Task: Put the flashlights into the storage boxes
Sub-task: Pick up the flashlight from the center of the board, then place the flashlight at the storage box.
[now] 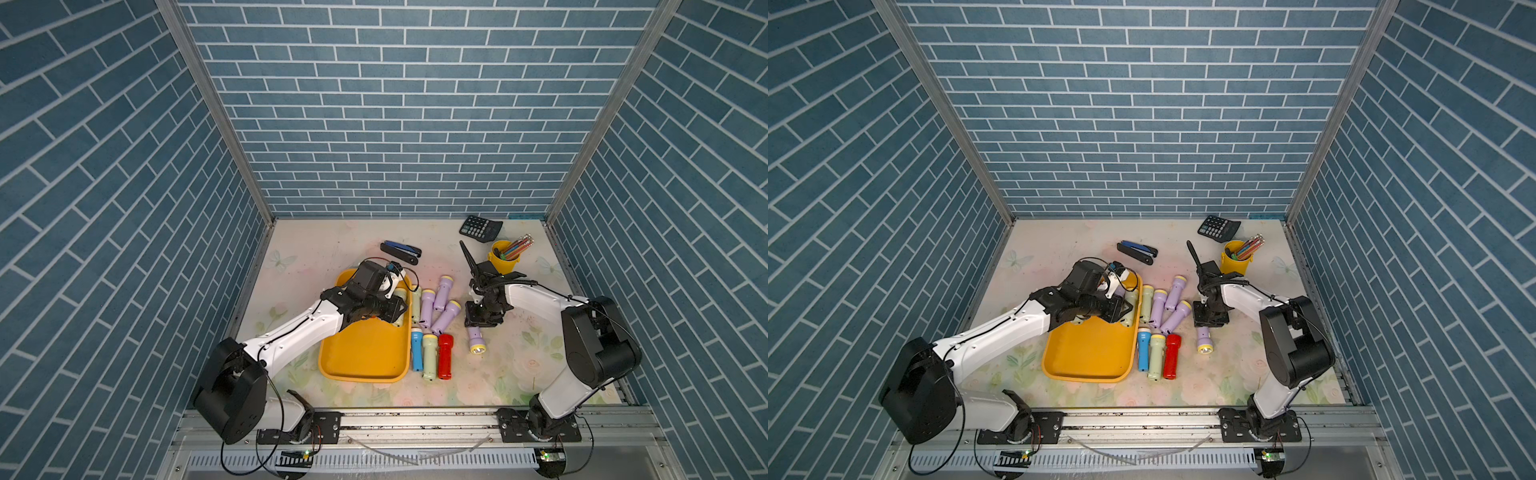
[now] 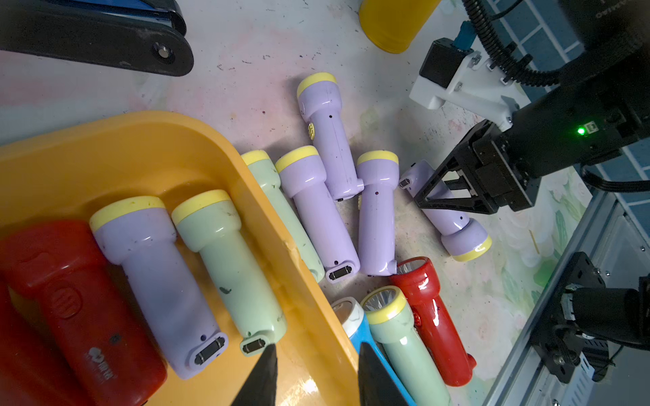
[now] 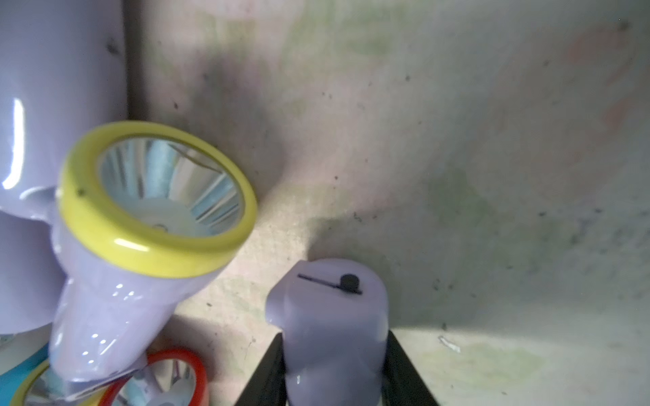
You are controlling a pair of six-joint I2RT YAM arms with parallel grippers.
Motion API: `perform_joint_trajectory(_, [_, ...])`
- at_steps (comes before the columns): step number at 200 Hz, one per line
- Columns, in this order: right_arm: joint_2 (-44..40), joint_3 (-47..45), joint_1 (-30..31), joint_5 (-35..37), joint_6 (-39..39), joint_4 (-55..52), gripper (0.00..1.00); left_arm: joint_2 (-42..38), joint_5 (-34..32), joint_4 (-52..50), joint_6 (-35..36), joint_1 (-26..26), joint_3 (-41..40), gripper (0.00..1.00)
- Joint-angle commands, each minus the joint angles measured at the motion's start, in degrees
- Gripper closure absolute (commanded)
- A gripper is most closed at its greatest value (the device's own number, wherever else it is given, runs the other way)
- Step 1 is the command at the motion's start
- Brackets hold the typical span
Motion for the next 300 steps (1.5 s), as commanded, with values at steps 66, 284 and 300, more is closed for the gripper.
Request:
perform_joint_trajectory(66, [-29.78,-8.76,0.34,-14.79,-26.08,16.92,0.74,0.08,10.73,-0.76,-4.69,0.73,5.75,0.55])
perform_joint_trajectory(284, [-29.35,-5.59,14.44,-21.36,-69.67,19.86,0.82,3.78,28.18,4.74,-15.48,-2.48,6.04,0.44])
perform_joint_trajectory(300, [-29.04,-5.39,14.42,-21.86,-69.58,20.05,0.82,4.65,28.26,4.01,-15.30,-2.95,6.40,0.44])
